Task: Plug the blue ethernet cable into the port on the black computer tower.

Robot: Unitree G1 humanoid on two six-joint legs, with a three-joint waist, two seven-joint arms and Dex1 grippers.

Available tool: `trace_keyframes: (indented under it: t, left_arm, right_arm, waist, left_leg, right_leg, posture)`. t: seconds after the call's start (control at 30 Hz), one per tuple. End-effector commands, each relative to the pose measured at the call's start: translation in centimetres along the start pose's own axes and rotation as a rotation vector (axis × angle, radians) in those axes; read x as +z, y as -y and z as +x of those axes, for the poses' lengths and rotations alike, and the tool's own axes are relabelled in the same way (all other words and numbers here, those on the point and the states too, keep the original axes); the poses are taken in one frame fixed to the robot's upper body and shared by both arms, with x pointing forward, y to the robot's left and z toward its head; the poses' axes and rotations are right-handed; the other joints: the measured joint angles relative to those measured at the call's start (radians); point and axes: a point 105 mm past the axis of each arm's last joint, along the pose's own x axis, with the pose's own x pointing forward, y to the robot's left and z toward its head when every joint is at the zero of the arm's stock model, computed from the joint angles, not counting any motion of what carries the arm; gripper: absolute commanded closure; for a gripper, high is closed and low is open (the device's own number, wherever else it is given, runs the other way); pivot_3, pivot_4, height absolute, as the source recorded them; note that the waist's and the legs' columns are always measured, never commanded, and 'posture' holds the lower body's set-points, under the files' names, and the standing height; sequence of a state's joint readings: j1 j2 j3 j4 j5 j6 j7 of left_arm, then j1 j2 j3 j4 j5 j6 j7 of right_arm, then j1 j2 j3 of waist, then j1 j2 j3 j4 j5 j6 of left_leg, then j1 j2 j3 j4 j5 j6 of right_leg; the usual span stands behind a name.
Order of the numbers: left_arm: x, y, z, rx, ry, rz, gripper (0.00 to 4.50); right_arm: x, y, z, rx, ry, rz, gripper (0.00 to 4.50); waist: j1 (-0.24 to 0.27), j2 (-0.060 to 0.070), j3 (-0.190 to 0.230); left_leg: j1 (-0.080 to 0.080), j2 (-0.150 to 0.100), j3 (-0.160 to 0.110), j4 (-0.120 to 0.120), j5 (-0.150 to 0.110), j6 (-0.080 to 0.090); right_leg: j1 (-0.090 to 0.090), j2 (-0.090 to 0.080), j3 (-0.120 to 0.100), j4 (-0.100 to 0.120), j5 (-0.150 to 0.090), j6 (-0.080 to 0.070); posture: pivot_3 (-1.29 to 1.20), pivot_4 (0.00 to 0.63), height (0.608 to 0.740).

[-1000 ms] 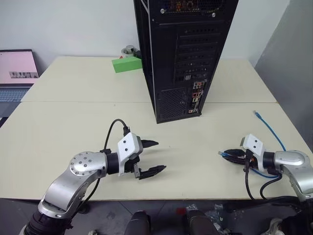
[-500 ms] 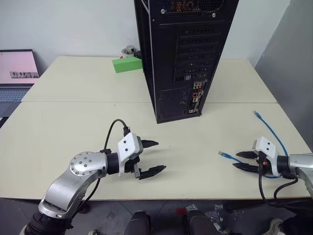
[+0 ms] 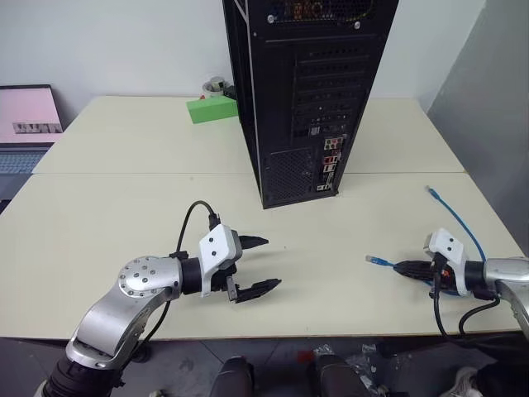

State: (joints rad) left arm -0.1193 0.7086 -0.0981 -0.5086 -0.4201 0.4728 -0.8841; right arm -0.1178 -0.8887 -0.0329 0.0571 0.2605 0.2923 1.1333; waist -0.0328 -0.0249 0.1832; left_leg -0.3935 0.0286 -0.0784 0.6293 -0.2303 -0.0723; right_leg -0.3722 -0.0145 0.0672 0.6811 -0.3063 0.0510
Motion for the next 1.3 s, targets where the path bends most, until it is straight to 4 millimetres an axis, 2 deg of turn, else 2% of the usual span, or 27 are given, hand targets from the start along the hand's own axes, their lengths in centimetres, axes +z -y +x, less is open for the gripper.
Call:
trace_keyframes:
  t: [0.03, 0.13, 0.33, 0.5, 0.7, 0.73, 0.77, 1.0, 1.3]
  left_arm:
    - [0.6, 0.2, 0.5, -0.018, 0.025, 0.033, 0.00]
    - [0.3, 0.6, 1.6, -0.072, 0.005, 0.063, 0.00]
    - [-0.3, 0.2, 4.2, -0.119, 0.005, 0.070, 0.00]
    - [-0.6, 0.1, 5.0, -0.163, 0.000, 0.071, 0.00]
    - [-0.9, -0.4, 4.9, -0.187, -0.018, 0.081, 0.00]
    - [-0.9, -0.6, 4.8, -0.185, -0.016, 0.080, 0.39]
    - [-0.8, -0.6, 4.8, -0.186, -0.013, 0.078, 0.40]
    - [-1.1, -0.5, 4.0, -0.213, -0.022, 0.067, 1.91]
    - [-1.0, -0.7, 4.2, -0.196, -0.016, 0.073, 3.79]
  right_arm:
    - [3.9, -1.8, 1.5, 0.083, 0.072, -0.148, 4.50]
    - [6.7, -3.3, 3.1, 0.141, 0.119, -0.208, 4.50]
    - [9.9, -6.1, 5.5, 0.251, 0.157, -0.262, 4.50]
    - [11.4, -7.1, 6.6, 0.280, 0.178, -0.291, 4.50]
    - [12.1, -7.8, 7.2, 0.299, 0.193, -0.310, 4.50]
    - [12.1, -7.9, 7.3, 0.302, 0.194, -0.311, 4.50]
    - [12.1, -8.0, 7.3, 0.305, 0.193, -0.313, 4.50]
    - [12.2, -8.0, 7.4, 0.310, 0.192, -0.320, 4.50]
    - [12.4, -8.1, 7.5, 0.320, 0.184, -0.341, 4.50]
  waist:
    - [-0.002, 0.000, 0.000]
    - [-0.002, 0.000, 0.000]
    - [0.006, 0.000, 0.000]
    - [0.003, 0.000, 0.000]
    - [0.002, 0.000, 0.000]
    - [0.002, 0.000, 0.000]
    - [0.002, 0.000, 0.000]
    - [0.001, 0.000, 0.000]
    - [0.001, 0.000, 0.000]
  left_leg:
    - [0.000, 0.000, 0.000, 0.000, 0.000, 0.000]
    - [0.000, 0.000, 0.000, 0.000, 0.000, 0.000]
    - [-0.002, -0.001, -0.001, 0.000, 0.000, 0.000]
    - [-0.004, -0.001, -0.002, 0.001, 0.000, 0.000]
    - [-0.003, -0.001, -0.003, 0.001, 0.000, 0.000]
    - [-0.003, -0.001, -0.003, 0.001, 0.000, 0.000]
    - [-0.003, -0.001, -0.003, 0.001, 0.000, 0.000]
    - [-0.003, -0.001, -0.003, 0.001, 0.000, 0.000]
    - [-0.003, -0.001, -0.003, 0.001, 0.000, 0.000]
  right_leg:
    - [0.000, 0.000, 0.000, 0.000, 0.000, 0.000]
    - [0.000, 0.001, 0.000, 0.000, 0.000, 0.000]
    - [-0.001, 0.000, -0.001, -0.001, 0.000, 0.000]
    - [-0.002, 0.000, -0.002, 0.000, 0.000, 0.000]
    - [-0.002, 0.000, -0.003, 0.000, 0.000, 0.000]
    - [-0.002, 0.000, -0.003, 0.000, 0.000, 0.000]
    - [-0.002, 0.000, -0.003, 0.000, 0.000, 0.000]
    - [-0.002, 0.000, -0.003, 0.000, 0.000, 0.000]
    - [-0.002, 0.000, -0.003, 0.000, 0.000, 0.000]
  posture:
    - [0.00, 0.150, 0.740]
    - [0.00, 0.150, 0.740]
    - [0.00, 0.150, 0.740]
    - [0.00, 0.150, 0.740]
    - [0.00, 0.150, 0.740]
    - [0.00, 0.150, 0.740]
    - [0.00, 0.150, 0.740]
    - [0.00, 0.150, 0.740]
    - [0.00, 0.150, 0.740]
